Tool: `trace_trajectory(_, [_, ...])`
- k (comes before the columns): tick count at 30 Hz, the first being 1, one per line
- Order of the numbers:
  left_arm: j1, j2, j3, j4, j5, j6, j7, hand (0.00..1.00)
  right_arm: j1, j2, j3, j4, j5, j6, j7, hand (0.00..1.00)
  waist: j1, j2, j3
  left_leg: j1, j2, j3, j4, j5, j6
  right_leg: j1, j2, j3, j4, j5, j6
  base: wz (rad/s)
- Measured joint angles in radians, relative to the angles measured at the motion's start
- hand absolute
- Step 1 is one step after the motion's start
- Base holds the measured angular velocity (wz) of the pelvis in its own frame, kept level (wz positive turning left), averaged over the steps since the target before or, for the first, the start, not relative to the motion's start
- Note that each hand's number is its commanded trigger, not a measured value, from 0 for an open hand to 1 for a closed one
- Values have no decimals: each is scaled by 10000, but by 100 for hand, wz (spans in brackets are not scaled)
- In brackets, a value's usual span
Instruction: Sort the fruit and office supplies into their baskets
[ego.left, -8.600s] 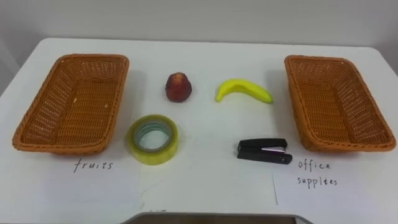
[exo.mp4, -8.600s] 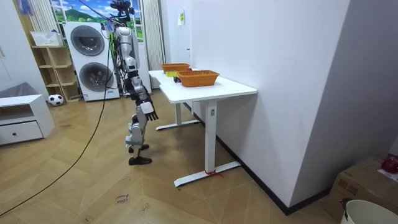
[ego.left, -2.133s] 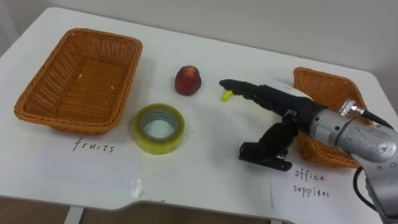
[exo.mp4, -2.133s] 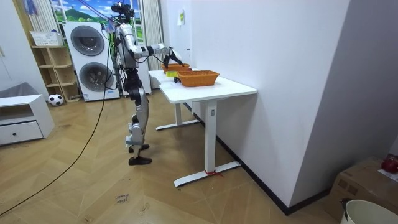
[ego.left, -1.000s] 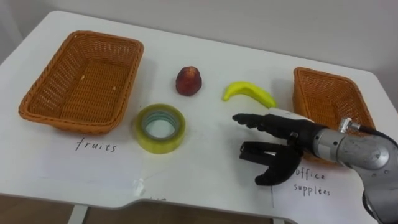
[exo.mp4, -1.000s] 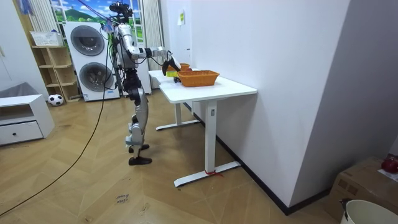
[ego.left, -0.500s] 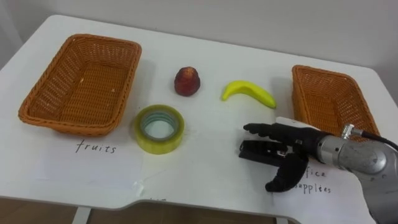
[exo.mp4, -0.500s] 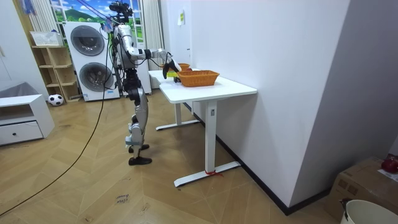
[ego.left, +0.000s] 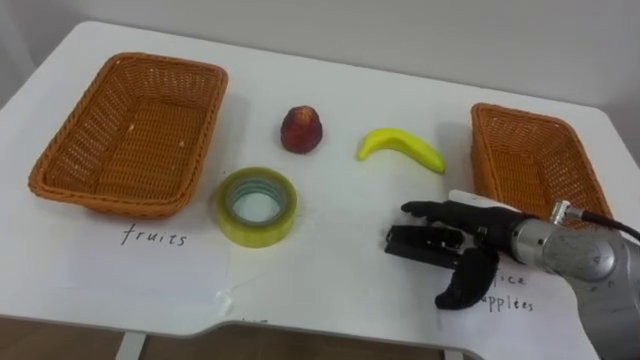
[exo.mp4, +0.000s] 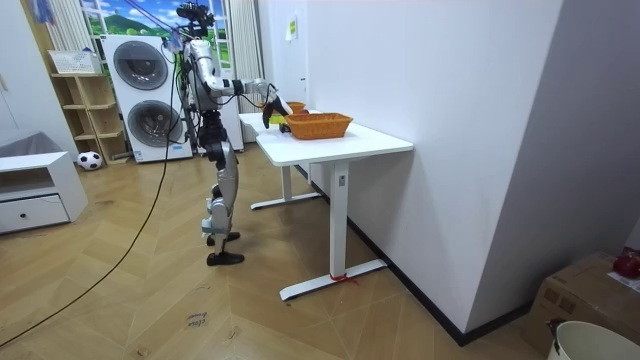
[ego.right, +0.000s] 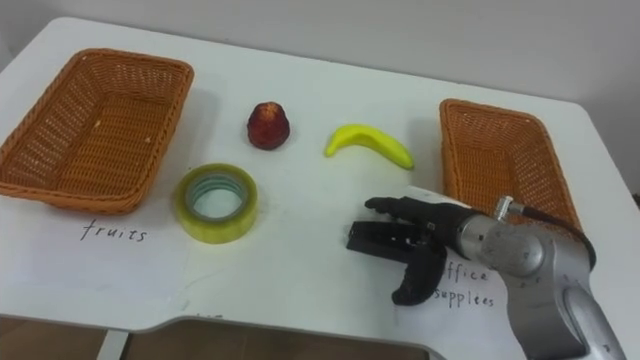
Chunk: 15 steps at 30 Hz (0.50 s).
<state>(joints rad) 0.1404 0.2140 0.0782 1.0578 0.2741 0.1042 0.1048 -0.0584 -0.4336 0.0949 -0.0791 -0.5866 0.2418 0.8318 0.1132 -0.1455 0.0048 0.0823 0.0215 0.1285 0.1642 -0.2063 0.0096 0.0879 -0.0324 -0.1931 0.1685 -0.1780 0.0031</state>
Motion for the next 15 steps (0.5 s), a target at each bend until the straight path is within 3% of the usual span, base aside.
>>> trace_trajectory(15, [57,-65,-34,-621,6,0,62,0,0,446,11,-11,-454,134,-4,0,113,22,16,2,-8,-5,1,-1,0,-10,3,-1,13,0,0,0])
